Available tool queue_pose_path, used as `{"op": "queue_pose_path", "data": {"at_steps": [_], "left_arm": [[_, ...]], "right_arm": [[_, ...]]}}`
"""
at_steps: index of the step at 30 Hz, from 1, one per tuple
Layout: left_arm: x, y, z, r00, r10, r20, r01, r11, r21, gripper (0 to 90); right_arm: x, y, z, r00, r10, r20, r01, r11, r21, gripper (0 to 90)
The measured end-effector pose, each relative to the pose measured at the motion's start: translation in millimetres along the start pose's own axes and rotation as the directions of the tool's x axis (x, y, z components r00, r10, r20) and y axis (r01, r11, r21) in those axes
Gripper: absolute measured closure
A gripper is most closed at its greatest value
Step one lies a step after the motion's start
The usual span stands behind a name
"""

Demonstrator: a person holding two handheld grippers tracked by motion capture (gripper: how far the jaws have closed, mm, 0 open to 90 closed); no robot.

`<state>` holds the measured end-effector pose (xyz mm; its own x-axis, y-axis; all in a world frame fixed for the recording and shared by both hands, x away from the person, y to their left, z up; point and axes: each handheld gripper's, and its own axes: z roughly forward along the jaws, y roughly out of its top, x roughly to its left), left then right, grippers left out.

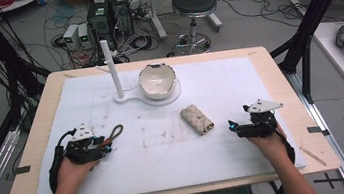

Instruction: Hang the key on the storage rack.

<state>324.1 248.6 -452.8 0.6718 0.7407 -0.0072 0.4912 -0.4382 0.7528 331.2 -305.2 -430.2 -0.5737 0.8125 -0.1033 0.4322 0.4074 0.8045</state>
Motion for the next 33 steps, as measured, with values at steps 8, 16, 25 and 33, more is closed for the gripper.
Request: {"op": "queue_pose_path", "data": {"at_steps": [8,16,25,33], "left_arm": [[1.1,-0.3,-0.4,1.0,0.0,0.005,0.0,1.0,-0.001,61.0],[2.3,-0.5,-0.7,1.0,-0.001,0.009,0.001,1.0,-0.006,66.9],[-1.7,6.4,-5.9,0.9989,0.046,-0.005,-0.047,0.9983,-0.034,70.1],[-10.1,22.4,-18.6,0.9976,0.065,-0.025,-0.067,0.9925,-0.103,70.1]], "right_arm": [[0.5,0.0,0.6,1.0,-0.003,-0.001,0.003,1.0,0.003,18.5],[1.7,-0.7,0.6,1.0,-0.002,-0.004,0.002,1.0,0.007,18.5],[2.4,-0.7,0.7,0.9999,-0.01,-0.003,0.01,1.0,0.011,18.5],[3.4,-0.2,3.5,0.9999,-0.015,-0.008,0.015,1.0,0.013,18.5]]}}
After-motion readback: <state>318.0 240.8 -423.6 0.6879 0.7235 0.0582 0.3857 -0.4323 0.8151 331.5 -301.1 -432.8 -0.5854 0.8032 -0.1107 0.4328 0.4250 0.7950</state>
